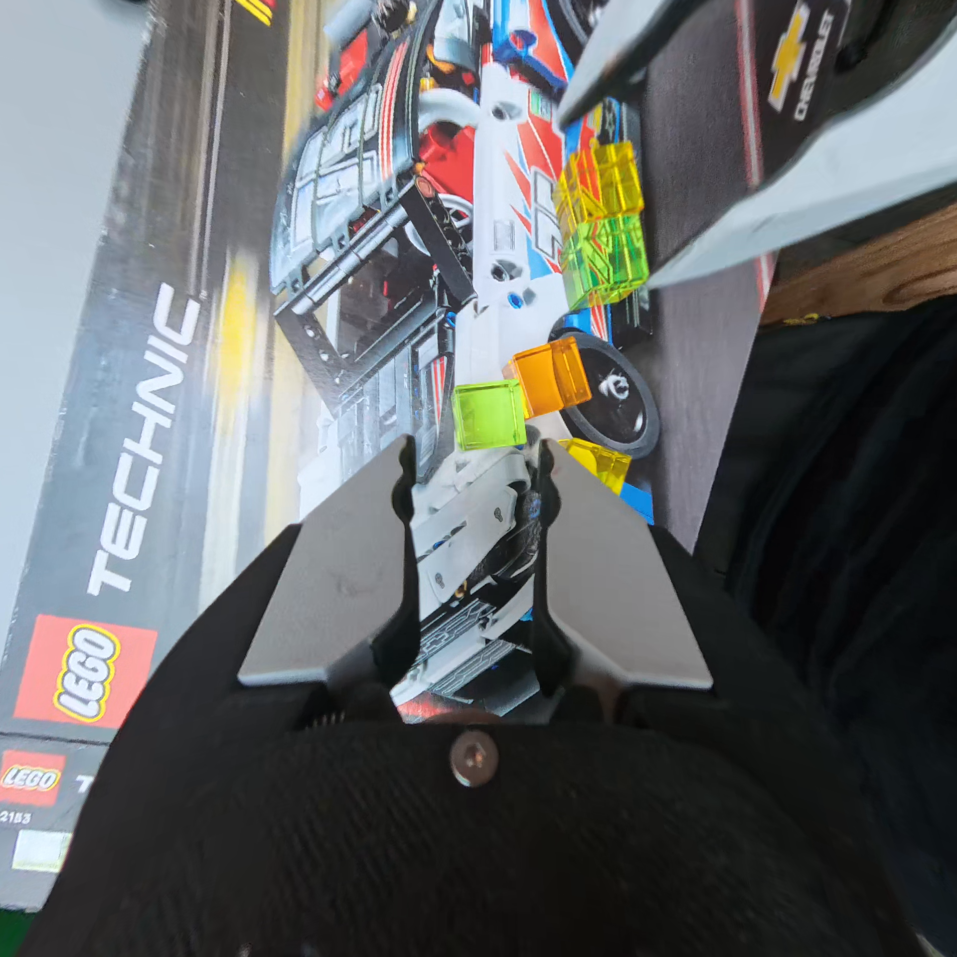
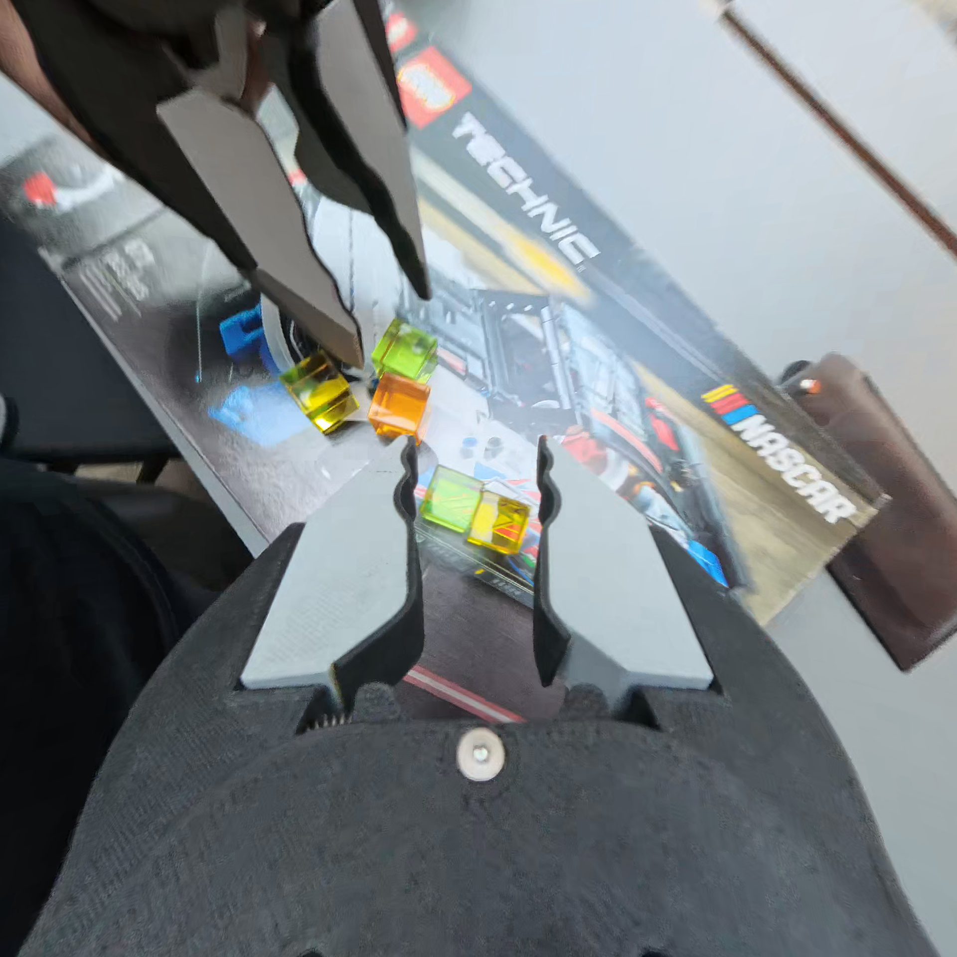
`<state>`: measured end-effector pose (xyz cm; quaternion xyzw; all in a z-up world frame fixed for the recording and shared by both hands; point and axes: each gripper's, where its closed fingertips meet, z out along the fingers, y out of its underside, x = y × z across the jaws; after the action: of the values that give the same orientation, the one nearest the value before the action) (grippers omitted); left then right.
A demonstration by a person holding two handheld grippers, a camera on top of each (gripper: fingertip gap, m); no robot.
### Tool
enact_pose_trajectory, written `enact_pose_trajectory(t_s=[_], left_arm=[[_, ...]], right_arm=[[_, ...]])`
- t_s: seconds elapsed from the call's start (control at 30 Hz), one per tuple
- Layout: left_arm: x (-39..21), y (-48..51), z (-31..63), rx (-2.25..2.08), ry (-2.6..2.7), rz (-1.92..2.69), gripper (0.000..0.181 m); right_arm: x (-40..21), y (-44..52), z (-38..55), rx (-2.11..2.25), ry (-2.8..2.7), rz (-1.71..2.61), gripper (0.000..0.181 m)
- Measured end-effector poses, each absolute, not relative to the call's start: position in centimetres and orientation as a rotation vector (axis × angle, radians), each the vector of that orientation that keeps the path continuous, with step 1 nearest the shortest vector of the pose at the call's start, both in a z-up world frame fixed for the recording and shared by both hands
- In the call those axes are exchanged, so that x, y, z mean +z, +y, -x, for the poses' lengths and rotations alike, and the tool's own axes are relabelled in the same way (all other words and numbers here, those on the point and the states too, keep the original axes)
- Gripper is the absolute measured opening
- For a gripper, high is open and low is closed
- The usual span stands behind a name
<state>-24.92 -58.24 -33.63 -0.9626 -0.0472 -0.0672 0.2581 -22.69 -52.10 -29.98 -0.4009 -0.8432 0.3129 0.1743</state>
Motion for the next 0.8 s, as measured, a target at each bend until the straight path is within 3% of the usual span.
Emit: enact_pose_trajectory(t_s=[0.2,0.37,0.63,0.8], left_arm=[[-29.9,-57.3,24.8,-0.068,-0.127,2.443,0.048],[-29.4,-58.4,23.4,-0.045,-0.073,2.458,0.050],[-31.0,-61.6,24.9,-0.099,-0.248,2.503,0.051],[-32.4,-60.8,23.9,-0.128,-0.241,2.556,0.050]], right_arm=[[-24.4,-42.6,21.3,0.907,-1.888,1.400,0.050],[-27.6,-36.5,16.0,0.779,-1.830,1.605,0.054],[-30.5,-41.9,15.0,0.914,-2.050,1.601,0.058],[-31.8,-48.3,18.4,0.895,-2.297,1.349,0.063]])
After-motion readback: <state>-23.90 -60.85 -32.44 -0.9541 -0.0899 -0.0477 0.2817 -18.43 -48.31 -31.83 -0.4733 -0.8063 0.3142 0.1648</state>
